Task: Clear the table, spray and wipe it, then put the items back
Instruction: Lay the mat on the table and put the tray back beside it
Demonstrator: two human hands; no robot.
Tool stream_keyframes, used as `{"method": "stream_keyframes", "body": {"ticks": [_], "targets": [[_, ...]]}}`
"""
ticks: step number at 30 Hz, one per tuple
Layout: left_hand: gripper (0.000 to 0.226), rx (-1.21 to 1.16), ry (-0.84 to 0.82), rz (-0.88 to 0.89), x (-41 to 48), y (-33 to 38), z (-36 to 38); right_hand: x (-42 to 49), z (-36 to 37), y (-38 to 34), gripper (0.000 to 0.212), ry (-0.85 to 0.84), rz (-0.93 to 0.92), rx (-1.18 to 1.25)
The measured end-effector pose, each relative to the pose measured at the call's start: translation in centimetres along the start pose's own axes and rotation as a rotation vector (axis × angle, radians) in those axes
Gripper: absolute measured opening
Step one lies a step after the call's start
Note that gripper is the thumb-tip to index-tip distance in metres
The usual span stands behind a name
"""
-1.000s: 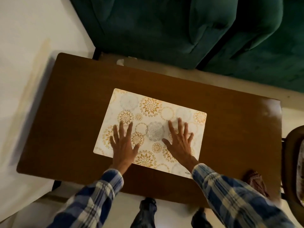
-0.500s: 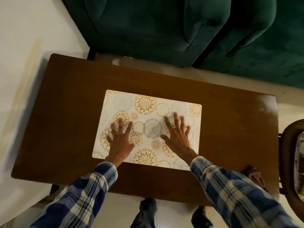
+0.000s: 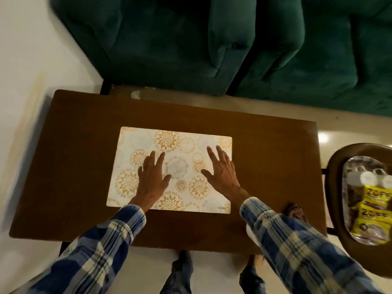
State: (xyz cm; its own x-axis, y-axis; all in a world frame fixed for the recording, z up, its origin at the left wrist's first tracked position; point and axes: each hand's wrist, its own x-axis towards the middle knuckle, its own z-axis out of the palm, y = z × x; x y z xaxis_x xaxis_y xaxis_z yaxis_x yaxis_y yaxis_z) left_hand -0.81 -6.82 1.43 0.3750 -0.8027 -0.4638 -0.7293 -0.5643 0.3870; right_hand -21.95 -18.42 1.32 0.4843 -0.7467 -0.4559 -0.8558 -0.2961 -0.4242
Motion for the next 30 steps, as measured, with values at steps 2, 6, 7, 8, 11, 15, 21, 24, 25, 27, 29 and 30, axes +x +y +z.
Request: {"method": "stream_keyframes", "body": {"ticks": [2,6,7,8,11,15,21,24,25,27,29,30], "targets": [[0.071,-0.051,0.011,0.067,-0.4,4.3,-0.7,-2.0,-3.5,1.5,0.083,0.043,-0.004,0.060],[0.064,-0.114,0.038,0.225,-1.7,15.1,-1.0,-6.5,-10.0,7.1,0.077,0.146,0.033,0.173],[0.063,-0.105,0.036,0.260,-2.2,18.7,-0.6,-7.9,-11.8,9.5,0.076,0.175,0.051,0.207],[0.063,-0.104,0.030,0.289,-2.7,21.6,0.0,-9.1,-12.9,11.7,0.075,0.194,0.065,0.232],[0.063,-0.120,-0.032,0.355,-3.9,30.6,2.7,-12.9,-15.8,19.3,0.070,0.229,0.149,0.284],[0.059,-0.117,-0.163,0.441,-5.2,42.8,8.8,-18.1,-18.6,32.0,0.060,0.341,0.312,0.335],[0.053,-0.182,-0.336,0.322,-4.4,55.4,21.2,-21.4,-18.0,50.4,0.048,0.502,0.608,0.493],[0.052,-0.270,-0.382,0.148,-3.3,58.3,27.3,-21.1,-17.4,57.2,0.041,0.496,0.704,0.453],[0.052,-0.292,-0.392,0.087,-2.9,58.9,29.7,-20.9,-17.1,59.0,0.039,0.485,0.733,0.442],[0.056,-0.283,-0.408,0.005,-2.0,59.6,33.5,-20.0,-16.1,62.3,0.039,0.470,0.774,0.454],[0.058,-0.235,-0.387,-0.047,-0.9,59.5,36.3,-19.2,-15.7,63.9,0.039,0.433,0.804,0.493],[0.056,-0.236,-0.374,-0.073,-0.3,59.4,37.8,-18.6,-15.2,64.9,0.038,0.411,0.812,0.514]]}}
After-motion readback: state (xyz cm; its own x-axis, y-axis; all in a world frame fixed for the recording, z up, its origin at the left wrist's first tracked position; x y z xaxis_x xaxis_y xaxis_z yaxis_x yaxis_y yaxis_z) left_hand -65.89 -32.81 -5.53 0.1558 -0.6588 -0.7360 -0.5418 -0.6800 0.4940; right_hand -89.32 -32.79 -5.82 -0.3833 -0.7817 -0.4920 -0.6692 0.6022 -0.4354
